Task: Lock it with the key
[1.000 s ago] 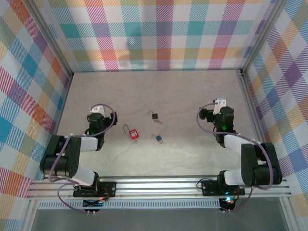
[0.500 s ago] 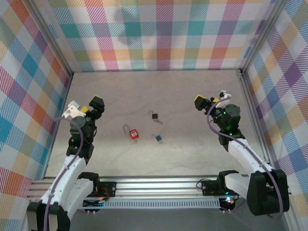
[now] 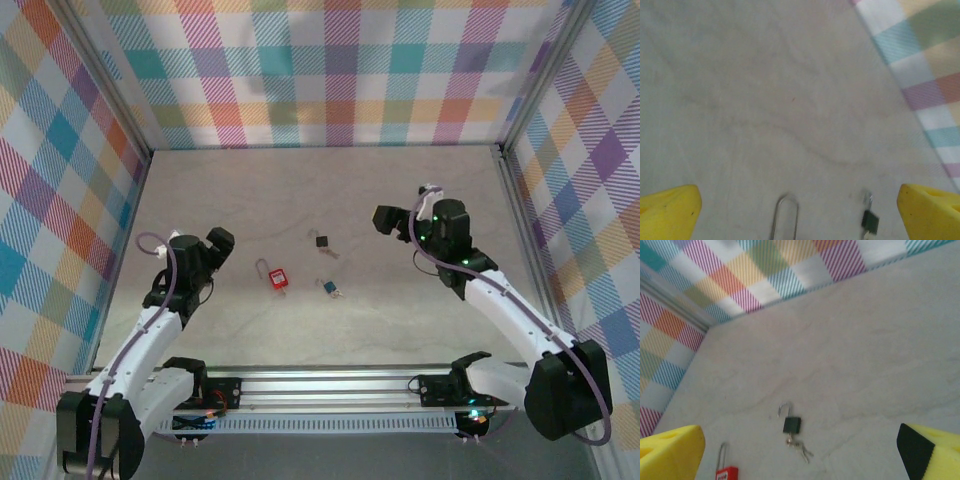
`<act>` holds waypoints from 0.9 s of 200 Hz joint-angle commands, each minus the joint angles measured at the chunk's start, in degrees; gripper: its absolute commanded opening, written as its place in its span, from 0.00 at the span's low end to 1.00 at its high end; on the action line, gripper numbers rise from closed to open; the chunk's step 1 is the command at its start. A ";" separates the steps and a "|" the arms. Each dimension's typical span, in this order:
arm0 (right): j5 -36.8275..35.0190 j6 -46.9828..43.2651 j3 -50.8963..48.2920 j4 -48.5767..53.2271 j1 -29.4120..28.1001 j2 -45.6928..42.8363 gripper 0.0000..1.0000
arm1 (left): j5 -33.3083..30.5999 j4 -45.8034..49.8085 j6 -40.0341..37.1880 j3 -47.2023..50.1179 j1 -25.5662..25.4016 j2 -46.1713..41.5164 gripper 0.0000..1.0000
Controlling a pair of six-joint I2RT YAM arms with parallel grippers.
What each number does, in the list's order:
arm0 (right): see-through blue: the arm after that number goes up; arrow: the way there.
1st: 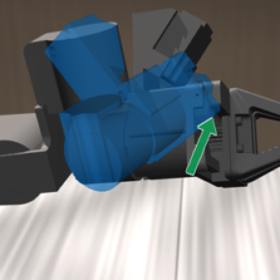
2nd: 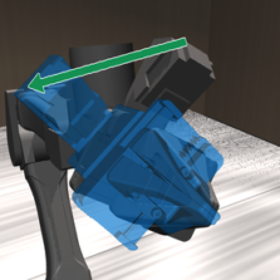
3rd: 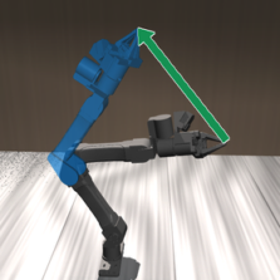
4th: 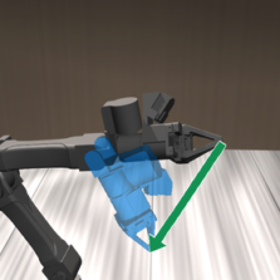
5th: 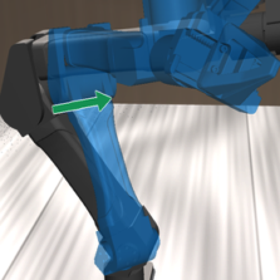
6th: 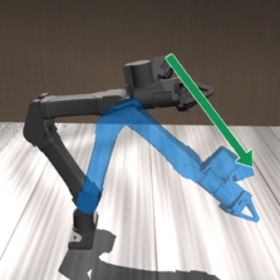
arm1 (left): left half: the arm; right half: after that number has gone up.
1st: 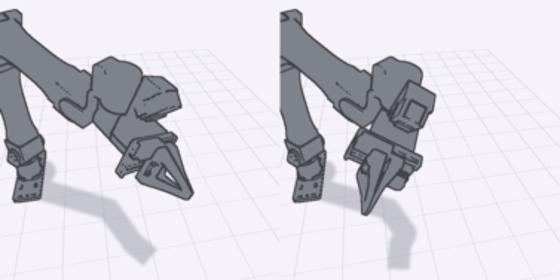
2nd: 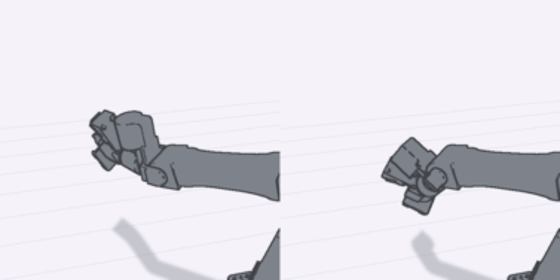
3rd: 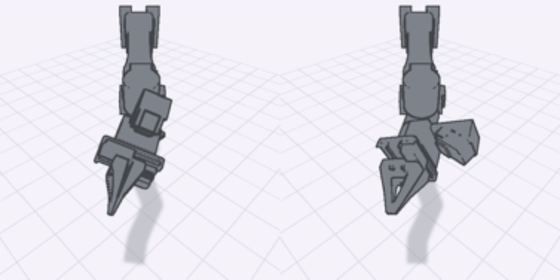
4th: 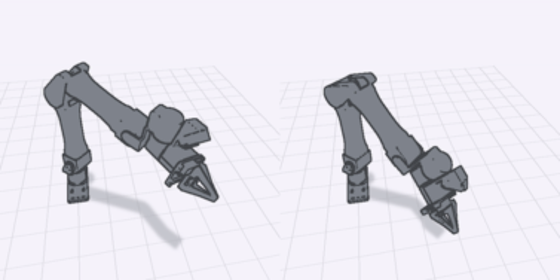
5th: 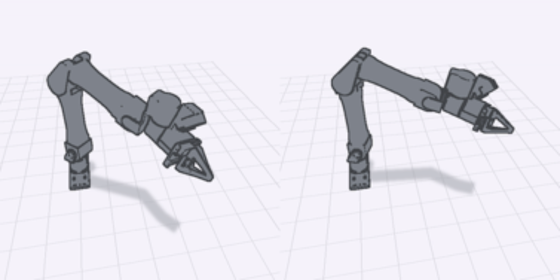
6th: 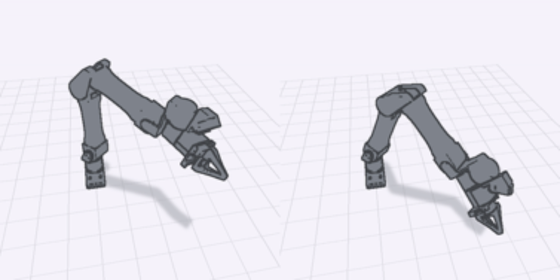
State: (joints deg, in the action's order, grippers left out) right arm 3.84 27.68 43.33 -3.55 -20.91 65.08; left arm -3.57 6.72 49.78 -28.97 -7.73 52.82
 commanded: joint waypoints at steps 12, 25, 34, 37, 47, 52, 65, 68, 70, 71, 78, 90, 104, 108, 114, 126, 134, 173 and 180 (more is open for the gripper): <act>-1.12 -4.23 3.27 8.50 -2.99 4.36 0.99 | 3.06 7.18 2.00 -2.43 -3.62 1.61 1.00; -1.37 -5.21 4.46 9.51 -4.14 6.61 0.99 | 2.37 8.71 1.81 -3.33 -5.52 2.53 1.00; -1.63 -5.91 6.05 11.89 -4.98 8.27 0.99 | 2.52 8.73 1.74 -3.61 -6.55 2.82 1.00; -1.64 -6.17 6.62 12.70 -5.31 8.88 0.99 | 2.39 8.69 1.73 -3.68 -6.92 2.82 1.00; -1.77 -7.24 8.36 14.89 -6.63 10.66 0.99 | 1.43 11.43 1.72 -4.10 -7.92 2.69 1.00; -2.09 -7.76 9.12 15.70 -7.58 11.48 0.99 | 0.90 12.16 1.52 -4.46 -8.29 2.38 1.00; -3.44 -8.96 10.66 17.08 -9.93 13.41 0.99 | -1.03 14.13 0.64 -5.16 -8.75 1.05 1.00; -3.74 -9.22 10.97 17.39 -10.39 13.89 0.99 | -1.37 14.52 0.45 -5.28 -8.71 0.65 1.00; -3.81 -9.29 11.22 17.60 -10.80 14.04 0.99 | -1.57 14.72 0.31 -5.36 -8.71 0.45 1.00; -3.82 -9.35 11.32 17.70 -10.94 14.21 0.99 | -1.64 14.85 0.22 -5.38 -8.71 0.32 1.00; -4.01 -9.58 12.22 18.53 -12.14 15.34 0.99 | -2.20 15.55 -0.50 -5.63 -8.78 -0.34 1.00; -4.25 -10.03 14.07 19.72 -14.33 17.62 0.99 | -2.83 17.51 -1.66 -6.62 -8.72 -0.88 1.00; -5.67 -10.84 16.52 21.76 -17.22 20.43 0.99 | -3.57 20.09 -3.21 -7.97 -8.72 -1.20 1.00; -5.98 -10.98 17.23 22.31 -18.01 21.13 0.99 | -3.90 20.74 -3.59 -8.34 -8.72 -1.30 1.00; -6.27 -11.18 18.21 23.12 -19.00 22.28 0.99 | -4.64 21.58 -4.04 -8.82 -8.71 -1.48 1.00; -6.46 -11.10 19.92 24.17 -21.11 24.09 0.99 | -5.50 23.13 -4.93 -9.49 -8.71 -2.15 1.00; -6.39 -10.86 20.57 24.14 -22.47 25.17 0.99 | -6.16 24.31 -5.14 -10.00 -8.71 -2.75 1.00; -9.26 -10.73 25.81 26.24 -30.68 31.24 0.99 | -6.71 29.14 -6.96 -13.67 -8.71 -6.15 1.00; -9.95 -10.72 26.83 26.61 -31.67 32.34 0.99 | -6.73 29.98 -7.35 -14.44 -8.71 -6.54 1.00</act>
State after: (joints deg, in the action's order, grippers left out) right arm -3.11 17.85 66.13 20.01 -48.71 94.48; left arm -8.80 31.44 45.08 -39.86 -16.10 48.36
